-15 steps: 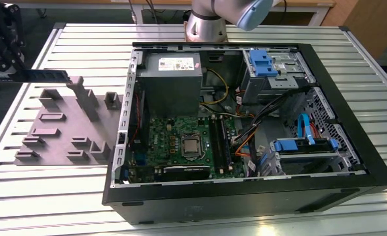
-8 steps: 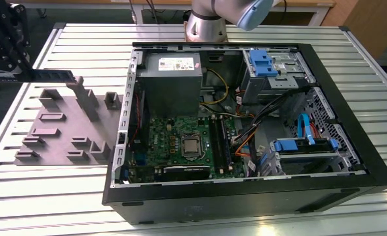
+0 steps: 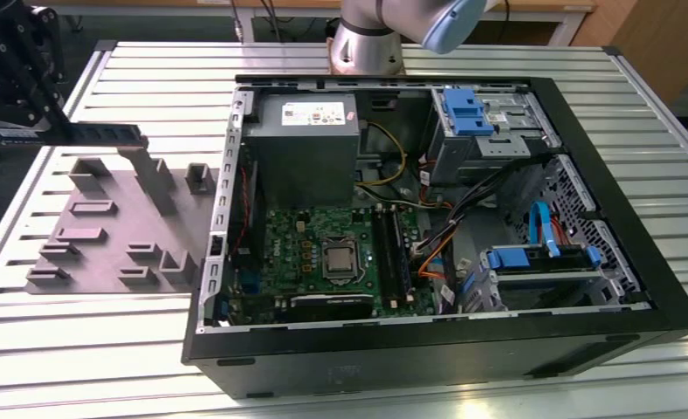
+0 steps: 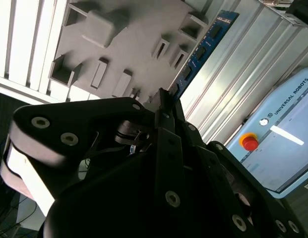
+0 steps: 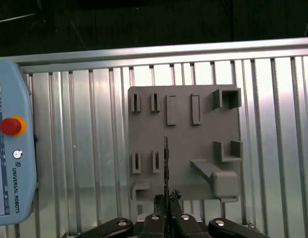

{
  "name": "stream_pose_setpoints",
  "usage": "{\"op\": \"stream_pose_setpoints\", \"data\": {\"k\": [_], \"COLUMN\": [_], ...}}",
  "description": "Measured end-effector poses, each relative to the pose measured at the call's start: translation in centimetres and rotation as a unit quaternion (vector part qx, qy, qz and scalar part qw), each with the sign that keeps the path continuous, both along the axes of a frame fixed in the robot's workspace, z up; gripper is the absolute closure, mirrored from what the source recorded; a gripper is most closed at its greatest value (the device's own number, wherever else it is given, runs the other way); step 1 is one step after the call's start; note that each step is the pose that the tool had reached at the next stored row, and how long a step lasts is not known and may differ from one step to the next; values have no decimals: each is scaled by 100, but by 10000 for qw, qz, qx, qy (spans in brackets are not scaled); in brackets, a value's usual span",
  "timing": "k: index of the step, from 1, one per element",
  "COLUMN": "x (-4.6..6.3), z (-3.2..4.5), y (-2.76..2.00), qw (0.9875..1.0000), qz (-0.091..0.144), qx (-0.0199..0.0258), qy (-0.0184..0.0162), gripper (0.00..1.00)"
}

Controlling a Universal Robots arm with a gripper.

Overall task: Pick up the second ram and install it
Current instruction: 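Pick up the second ram and move it above second insertion slot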

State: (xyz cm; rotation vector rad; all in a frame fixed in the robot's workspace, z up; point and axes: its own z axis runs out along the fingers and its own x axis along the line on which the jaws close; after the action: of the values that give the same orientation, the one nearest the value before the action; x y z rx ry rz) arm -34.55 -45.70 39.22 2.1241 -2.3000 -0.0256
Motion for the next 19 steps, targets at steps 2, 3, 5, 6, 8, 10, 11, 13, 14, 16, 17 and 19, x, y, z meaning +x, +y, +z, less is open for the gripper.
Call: {"op": "stream_pose_setpoints", "data": {"k": [2, 3, 5, 6, 8, 10, 11, 13, 14, 16, 17, 19], "x": [22, 35, 62, 75, 99, 121, 132, 153, 162, 182, 190, 206], "z": [0, 0, 0, 0, 0, 0, 0, 0, 0, 0, 0, 0], "y": [0, 0, 0, 0, 0, 0, 0, 0, 0, 0, 0, 0], "qw": [10000, 10000, 10000, 10000, 10000, 10000, 10000, 10000, 10000, 10000, 10000, 10000], "qz": [0, 0, 0, 0, 0, 0, 0, 0, 0, 0, 0, 0], "qx": [0, 0, 1, 1, 1, 1, 1, 2, 2, 2, 2, 2], "qy": [0, 0, 0, 0, 0, 0, 0, 0, 0, 0, 0, 0], "gripper": [86, 86, 86, 86, 86, 86, 86, 86, 86, 86, 86, 86]}}
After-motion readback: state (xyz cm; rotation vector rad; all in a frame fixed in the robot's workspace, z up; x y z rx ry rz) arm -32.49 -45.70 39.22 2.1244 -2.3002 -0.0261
